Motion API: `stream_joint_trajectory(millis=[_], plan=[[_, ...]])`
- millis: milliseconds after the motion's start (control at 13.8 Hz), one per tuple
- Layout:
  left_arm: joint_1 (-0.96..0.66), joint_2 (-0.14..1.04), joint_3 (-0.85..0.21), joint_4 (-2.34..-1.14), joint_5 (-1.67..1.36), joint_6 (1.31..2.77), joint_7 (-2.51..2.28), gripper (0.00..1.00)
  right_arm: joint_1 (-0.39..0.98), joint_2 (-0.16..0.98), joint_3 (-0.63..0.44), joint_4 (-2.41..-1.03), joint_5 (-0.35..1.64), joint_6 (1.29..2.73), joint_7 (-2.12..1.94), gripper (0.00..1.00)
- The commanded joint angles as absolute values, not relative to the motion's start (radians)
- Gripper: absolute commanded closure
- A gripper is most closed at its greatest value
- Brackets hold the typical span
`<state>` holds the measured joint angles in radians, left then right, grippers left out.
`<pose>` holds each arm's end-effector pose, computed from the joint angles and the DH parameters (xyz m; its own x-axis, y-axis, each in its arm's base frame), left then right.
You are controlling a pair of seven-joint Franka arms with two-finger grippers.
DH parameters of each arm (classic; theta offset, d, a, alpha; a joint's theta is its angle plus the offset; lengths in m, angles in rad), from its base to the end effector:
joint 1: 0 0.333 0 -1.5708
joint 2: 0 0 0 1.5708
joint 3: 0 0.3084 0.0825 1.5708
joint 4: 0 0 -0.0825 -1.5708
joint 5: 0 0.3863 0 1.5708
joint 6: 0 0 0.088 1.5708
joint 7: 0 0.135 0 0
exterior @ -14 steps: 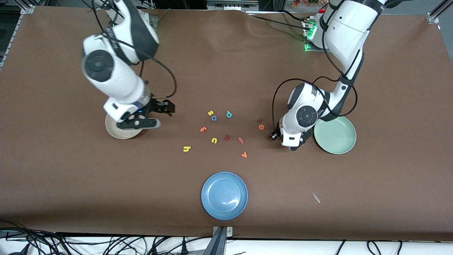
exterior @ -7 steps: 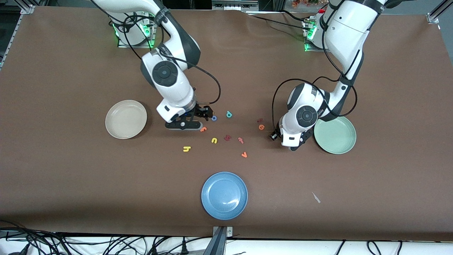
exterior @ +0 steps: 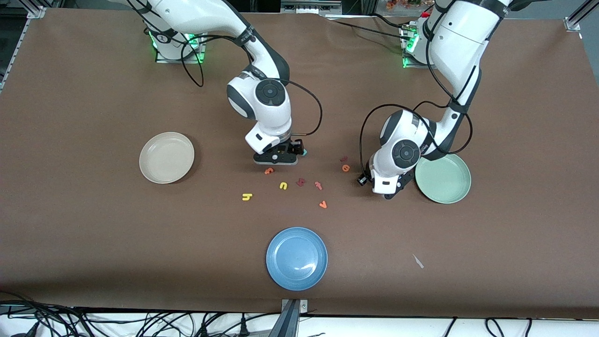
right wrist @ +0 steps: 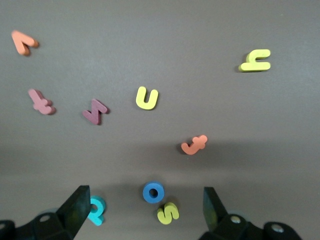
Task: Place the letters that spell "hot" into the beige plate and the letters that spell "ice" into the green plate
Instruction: 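Lower the right gripper onto the blue letter o, then grasp the teal letter and blue o with the left and right grippers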
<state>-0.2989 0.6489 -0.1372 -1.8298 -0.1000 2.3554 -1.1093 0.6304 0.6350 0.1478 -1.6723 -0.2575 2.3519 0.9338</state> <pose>0.5672 -0.2671 0.1343 0.7017 0.6880 -0.1849 0.6927 -0.7196 -0.0489 0.5007 0.4694 0.2072 0.9936 -0.0083 0.1125 -0.0111 -0.9997 0.0234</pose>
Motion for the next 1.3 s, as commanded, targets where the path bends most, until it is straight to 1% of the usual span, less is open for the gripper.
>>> stream_joint_trajectory(millis=[0,217,362,580,725,797,1087,1159,1232], plan=[[-0.287,0.67,-0.123,-1.815,-0.132,2.375,-1.115,0.61,0.626,0.681,0.169,-1.658,-0.357,2.407,1.032,0.0],[-0.284,0.672,-0.123,-1.813,-0.13,2.384,-1.141,0.6,0.627,0.698,0.169,-1.66,-0.374,2.422,1.042,0.01],[-0.284,0.672,-0.124,-1.815,-0.13,2.385,-1.141,0.59,0.627,0.707,0.169,-1.663,-0.377,2.437,1.042,0.05],[-0.299,0.672,-0.124,-1.816,-0.13,2.385,-1.158,0.54,0.64,0.712,0.169,-1.669,-0.38,2.439,1.042,0.11],[-0.301,0.673,-0.124,-1.815,-0.13,2.387,-1.163,0.54,0.643,0.716,0.169,-1.686,-0.383,2.442,1.042,0.13],[-0.301,0.679,-0.124,-1.815,-0.13,2.387,-1.163,0.54,0.643,0.718,0.169,-1.693,-0.383,2.442,1.043,0.19],[-0.308,0.681,-0.126,-1.809,-0.13,2.388,-1.176,0.54,0.641,0.718,0.169,-1.735,-0.42,2.483,1.043,0.19],[-0.308,0.687,-0.126,-1.806,-0.13,2.388,-1.181,0.54,0.641,0.716,0.167,-1.739,-0.42,2.49,1.042,0.21],[-0.308,0.69,-0.126,-1.805,-0.13,2.388,-1.181,0.53,0.641,0.718,0.167,-1.74,-0.42,2.49,1.043,0.25]])
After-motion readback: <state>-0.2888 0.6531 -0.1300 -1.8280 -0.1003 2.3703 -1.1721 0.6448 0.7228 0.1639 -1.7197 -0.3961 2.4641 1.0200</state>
